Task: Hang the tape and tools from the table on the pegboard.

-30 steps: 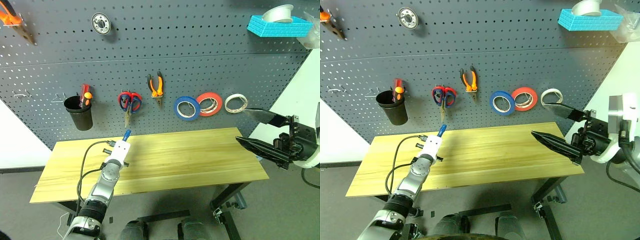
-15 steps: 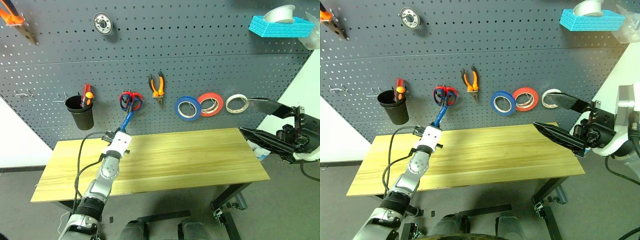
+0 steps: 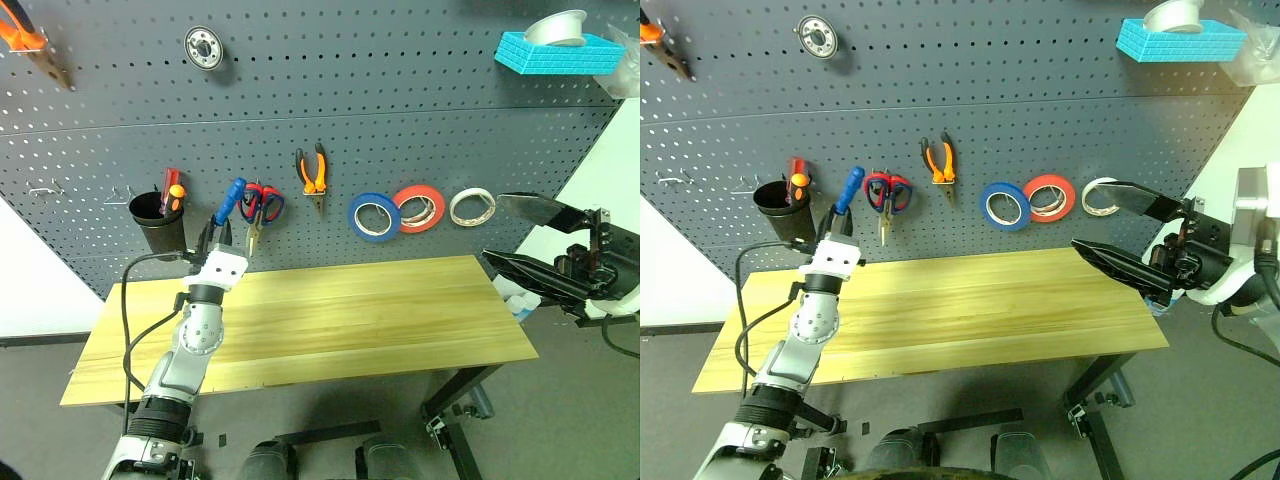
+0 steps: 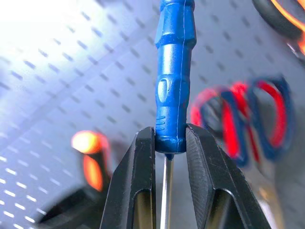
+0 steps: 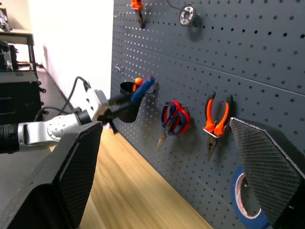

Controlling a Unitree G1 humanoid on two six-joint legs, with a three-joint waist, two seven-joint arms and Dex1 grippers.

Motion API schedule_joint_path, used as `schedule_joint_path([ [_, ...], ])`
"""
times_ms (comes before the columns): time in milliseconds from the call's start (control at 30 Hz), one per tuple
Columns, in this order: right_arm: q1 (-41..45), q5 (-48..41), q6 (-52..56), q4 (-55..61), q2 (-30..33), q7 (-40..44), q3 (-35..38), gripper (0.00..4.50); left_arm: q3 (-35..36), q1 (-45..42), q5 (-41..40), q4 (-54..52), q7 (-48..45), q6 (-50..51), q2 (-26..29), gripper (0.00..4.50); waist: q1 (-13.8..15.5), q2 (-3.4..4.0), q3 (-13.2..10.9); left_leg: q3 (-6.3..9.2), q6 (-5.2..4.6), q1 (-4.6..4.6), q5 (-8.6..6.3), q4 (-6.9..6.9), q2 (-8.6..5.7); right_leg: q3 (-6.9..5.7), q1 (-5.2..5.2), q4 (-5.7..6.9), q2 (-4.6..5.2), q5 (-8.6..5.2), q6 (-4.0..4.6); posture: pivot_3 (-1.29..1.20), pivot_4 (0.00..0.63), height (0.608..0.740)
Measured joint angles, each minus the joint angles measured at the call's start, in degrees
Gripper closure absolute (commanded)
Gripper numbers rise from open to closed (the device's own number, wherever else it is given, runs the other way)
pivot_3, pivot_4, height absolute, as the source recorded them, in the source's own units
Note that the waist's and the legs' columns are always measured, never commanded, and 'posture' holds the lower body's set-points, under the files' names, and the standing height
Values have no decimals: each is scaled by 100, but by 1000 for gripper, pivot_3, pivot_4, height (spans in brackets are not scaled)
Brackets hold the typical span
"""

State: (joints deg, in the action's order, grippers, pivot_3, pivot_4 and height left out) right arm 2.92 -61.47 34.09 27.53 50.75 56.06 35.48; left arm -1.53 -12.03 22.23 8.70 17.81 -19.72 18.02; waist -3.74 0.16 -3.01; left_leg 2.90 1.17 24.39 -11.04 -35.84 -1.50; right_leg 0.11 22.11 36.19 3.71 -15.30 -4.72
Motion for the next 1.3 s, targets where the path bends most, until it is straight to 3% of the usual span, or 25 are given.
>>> schedule_joint_path([
  [733, 468, -462, -42, -181, -250, -155, -3, 0, 772, -944, 117, -167, 442, -54, 459, 3967, 129, 0, 1, -1, -5, -13, 1, -19, 0, -5, -24, 6, -9, 1, -2, -143, 0, 717],
  [1033, 427, -411, -76, -183, -246, -153, -16, 0, 773, -1209, 224, 343, 639, -373, 656, 3967, 127, -1, 1, -2, -5, -15, 1, -19, 1, -4, -25, 7, -6, 2, -3, -154, 0, 717],
  [1300, 362, -392, -40, -201, -124, -103, 15, 0, 1053, -1738, -207, 1792, 875, -934, 818, 3967, 128, -1, 2, -3, -4, -20, 0, -24, 2, -6, -29, 10, -5, 2, -3, -199, 0, 717],
])
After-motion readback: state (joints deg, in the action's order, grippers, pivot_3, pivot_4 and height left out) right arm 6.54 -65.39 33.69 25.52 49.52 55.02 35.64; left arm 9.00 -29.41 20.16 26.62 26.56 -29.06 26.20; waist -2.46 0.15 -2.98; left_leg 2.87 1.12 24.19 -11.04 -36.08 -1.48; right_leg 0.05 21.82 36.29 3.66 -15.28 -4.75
